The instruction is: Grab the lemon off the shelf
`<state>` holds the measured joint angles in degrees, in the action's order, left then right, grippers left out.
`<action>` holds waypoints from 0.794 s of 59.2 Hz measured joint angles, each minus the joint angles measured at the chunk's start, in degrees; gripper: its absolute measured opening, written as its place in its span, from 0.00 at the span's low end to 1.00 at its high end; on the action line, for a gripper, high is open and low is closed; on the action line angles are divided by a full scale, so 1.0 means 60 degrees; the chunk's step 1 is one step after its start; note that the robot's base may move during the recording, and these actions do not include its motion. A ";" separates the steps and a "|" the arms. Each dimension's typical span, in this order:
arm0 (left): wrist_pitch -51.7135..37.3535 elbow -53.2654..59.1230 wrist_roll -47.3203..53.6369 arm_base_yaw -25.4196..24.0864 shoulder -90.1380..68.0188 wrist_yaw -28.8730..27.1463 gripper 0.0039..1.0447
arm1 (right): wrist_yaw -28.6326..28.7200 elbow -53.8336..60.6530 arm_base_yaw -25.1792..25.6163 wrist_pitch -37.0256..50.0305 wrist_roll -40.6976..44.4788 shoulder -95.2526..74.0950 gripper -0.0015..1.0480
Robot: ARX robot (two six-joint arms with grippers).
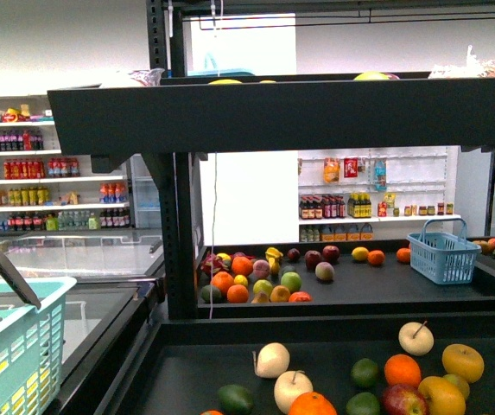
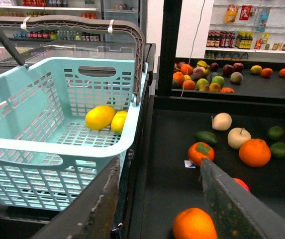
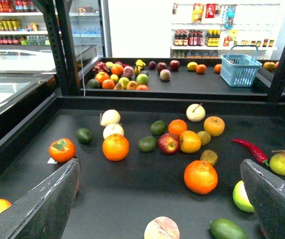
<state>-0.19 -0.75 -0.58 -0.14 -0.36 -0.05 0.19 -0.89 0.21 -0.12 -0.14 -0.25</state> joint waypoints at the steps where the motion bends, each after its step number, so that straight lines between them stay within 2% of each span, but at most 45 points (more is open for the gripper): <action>1: 0.0000 0.0000 0.0000 0.0000 0.0000 0.0000 0.62 | 0.0000 0.0000 0.0000 0.0000 0.0000 0.0000 0.93; 10: 0.0000 0.0000 0.0000 0.0000 0.0000 0.0000 0.91 | 0.0000 0.0000 0.0000 0.0000 0.0000 0.0000 0.93; 12: 0.0000 0.0000 0.0018 0.0000 0.0000 0.0000 0.94 | 0.0000 0.0000 0.0000 0.0000 0.0000 0.0000 0.93; 47: 0.0000 0.0000 0.0018 0.0000 0.0000 0.0004 0.92 | 0.0000 0.0000 0.0000 0.0000 0.0000 0.0000 0.93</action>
<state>-0.19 -0.75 -0.47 -0.14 -0.36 -0.03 0.19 -0.89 0.21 -0.12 -0.14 -0.25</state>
